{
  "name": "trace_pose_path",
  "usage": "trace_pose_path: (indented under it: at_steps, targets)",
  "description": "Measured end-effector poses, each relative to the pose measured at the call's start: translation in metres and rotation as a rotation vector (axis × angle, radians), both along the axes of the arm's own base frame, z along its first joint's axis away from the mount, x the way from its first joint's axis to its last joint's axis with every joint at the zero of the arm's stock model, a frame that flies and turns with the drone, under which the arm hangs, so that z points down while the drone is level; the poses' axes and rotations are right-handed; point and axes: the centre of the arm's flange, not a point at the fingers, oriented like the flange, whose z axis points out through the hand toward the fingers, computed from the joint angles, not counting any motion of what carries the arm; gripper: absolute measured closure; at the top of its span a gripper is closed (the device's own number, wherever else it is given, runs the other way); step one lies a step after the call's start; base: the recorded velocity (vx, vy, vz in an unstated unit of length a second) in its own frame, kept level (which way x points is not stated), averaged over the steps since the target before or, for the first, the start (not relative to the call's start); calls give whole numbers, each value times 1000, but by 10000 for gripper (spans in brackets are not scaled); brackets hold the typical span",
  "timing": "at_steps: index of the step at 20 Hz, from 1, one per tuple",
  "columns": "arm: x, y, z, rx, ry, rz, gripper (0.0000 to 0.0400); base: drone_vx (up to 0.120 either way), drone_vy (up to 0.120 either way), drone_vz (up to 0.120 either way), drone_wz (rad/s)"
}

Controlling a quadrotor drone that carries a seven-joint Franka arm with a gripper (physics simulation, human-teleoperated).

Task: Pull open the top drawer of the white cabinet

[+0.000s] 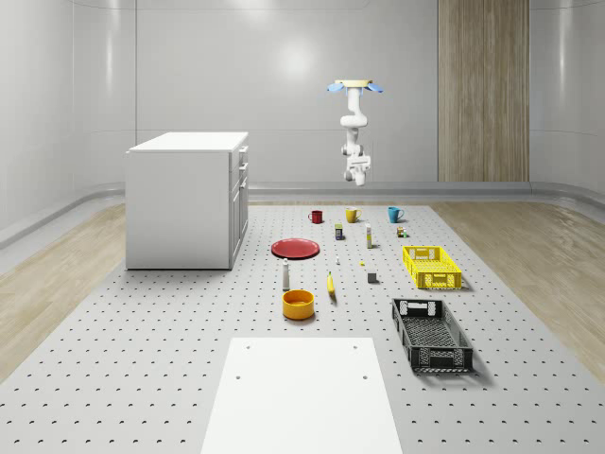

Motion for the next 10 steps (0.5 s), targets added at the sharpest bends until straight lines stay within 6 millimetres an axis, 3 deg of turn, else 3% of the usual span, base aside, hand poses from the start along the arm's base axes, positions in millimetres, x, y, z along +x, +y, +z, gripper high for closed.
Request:
trace_pose_path:
  at_steps: [3,5,7,10]
  targets:
    - [1,-38,-18,450,2,4,87,0,0,0,0]
    - [1,-53,-33,677,2,7,88,20,-120,0,0]
    - [2,-61,-46,846,2,8,89,120,-120,0,0]
    - [2,-67,-60,1015,2,10,92,120,-120,107,0]
